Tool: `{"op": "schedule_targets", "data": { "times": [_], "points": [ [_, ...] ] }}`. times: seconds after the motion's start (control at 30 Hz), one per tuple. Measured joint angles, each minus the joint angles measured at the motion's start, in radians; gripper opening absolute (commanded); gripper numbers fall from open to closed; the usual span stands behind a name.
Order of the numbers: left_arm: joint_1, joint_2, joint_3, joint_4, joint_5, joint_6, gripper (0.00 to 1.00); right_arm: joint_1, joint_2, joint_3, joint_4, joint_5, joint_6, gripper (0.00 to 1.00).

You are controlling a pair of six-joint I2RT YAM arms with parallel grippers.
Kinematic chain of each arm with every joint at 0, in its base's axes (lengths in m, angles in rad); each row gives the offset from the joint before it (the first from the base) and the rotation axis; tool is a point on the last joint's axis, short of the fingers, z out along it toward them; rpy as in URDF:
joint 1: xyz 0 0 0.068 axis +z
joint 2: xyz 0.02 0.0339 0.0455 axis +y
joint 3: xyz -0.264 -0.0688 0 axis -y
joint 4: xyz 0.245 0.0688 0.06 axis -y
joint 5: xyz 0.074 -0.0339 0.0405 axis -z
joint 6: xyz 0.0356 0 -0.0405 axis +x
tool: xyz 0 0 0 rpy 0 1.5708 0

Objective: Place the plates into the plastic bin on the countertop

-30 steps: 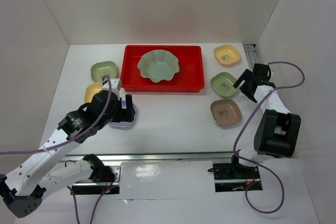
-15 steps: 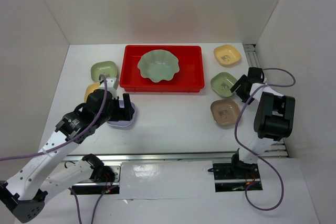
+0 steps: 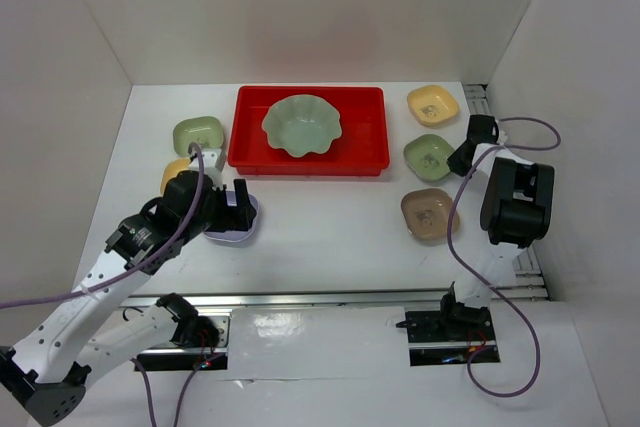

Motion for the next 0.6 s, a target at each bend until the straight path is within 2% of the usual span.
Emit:
{"op": "schedule_targets", "data": {
  "times": [0.03,0.1,0.43,0.6],
  "points": [
    [0.0,-0.002,-0.001,0.0,0.002,0.0,1.0,0.0,0.002,0.006,0.0,0.006,0.006,0.03],
    [0.0,-0.003,-0.001,0.0,0.002,0.0,1.0,0.0,0.003,0.019,0.001,0.009,0.026,0.0],
    [0.0,-0.003,-0.001,0.0,0.003,0.019,1.0,0.0,-0.017,0.027,-0.043,-0.018,0.072,0.0],
    [0.0,-0.002,-0.001,0.0,0.003,0.019,1.0,0.018,-0.141,0.032,-0.076,-0.048,0.093,0.0]
  ]
}}
